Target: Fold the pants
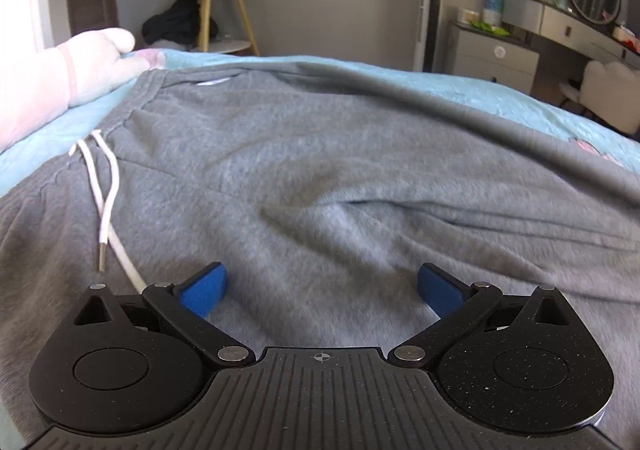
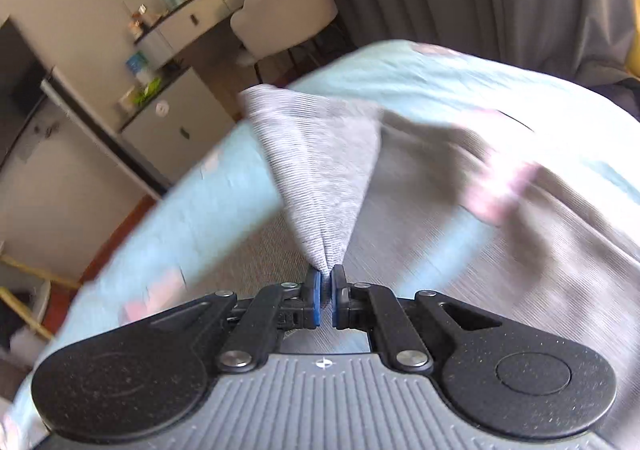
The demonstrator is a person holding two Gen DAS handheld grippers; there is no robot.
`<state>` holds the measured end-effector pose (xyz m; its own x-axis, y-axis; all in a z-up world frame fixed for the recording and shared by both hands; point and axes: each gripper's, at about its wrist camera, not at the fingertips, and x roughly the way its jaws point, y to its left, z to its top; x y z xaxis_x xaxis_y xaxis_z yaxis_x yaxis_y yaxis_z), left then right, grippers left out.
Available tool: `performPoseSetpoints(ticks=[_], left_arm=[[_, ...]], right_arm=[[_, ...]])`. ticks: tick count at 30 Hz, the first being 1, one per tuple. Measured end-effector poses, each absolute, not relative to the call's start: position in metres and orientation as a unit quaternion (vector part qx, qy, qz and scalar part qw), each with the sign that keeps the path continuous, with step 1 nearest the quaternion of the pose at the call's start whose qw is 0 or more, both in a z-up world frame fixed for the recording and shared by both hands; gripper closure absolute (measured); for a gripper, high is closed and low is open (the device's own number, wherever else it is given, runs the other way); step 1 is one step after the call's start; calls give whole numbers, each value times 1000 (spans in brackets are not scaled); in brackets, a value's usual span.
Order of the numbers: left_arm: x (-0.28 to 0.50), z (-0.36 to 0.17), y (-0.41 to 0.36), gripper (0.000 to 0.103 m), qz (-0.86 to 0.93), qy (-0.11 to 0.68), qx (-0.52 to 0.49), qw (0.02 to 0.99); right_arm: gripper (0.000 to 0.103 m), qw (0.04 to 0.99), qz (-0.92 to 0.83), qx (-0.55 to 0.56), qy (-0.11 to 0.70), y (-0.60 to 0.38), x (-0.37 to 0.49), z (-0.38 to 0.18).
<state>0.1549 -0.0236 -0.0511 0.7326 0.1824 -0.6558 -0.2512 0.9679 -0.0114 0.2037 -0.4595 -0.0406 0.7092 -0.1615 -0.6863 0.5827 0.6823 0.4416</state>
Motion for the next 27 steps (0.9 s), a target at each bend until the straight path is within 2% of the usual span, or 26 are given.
performPoseSetpoints(ticks=[8,10,20,21,22,24,27], left_arm=[[138,-50,-32,0,96,374,-43,921],[132,-51,-37,0,95,379,-26,920],[124,-35,-29,0,101,370,-70,921],[124,-32,-28,0,101,367,-74,922],[124,-28,-27,0,99,364,-77,923],[126,-21,-26,0,89,360,-85,925],[136,-6,-20,0,74,351,-103,928]], right_arm=[[98,832,-184,387,352,-463,122,-65],[97,816,-209,418,338,-476,97,-64],[96,789,-260,387,400,-497,10,-60],[83,791,-256,391,394,-497,12,-57],[56,795,-245,401,383,-497,17,-55],[33,802,-221,431,348,-497,32,-52],[33,810,-202,455,310,-494,67,-54]])
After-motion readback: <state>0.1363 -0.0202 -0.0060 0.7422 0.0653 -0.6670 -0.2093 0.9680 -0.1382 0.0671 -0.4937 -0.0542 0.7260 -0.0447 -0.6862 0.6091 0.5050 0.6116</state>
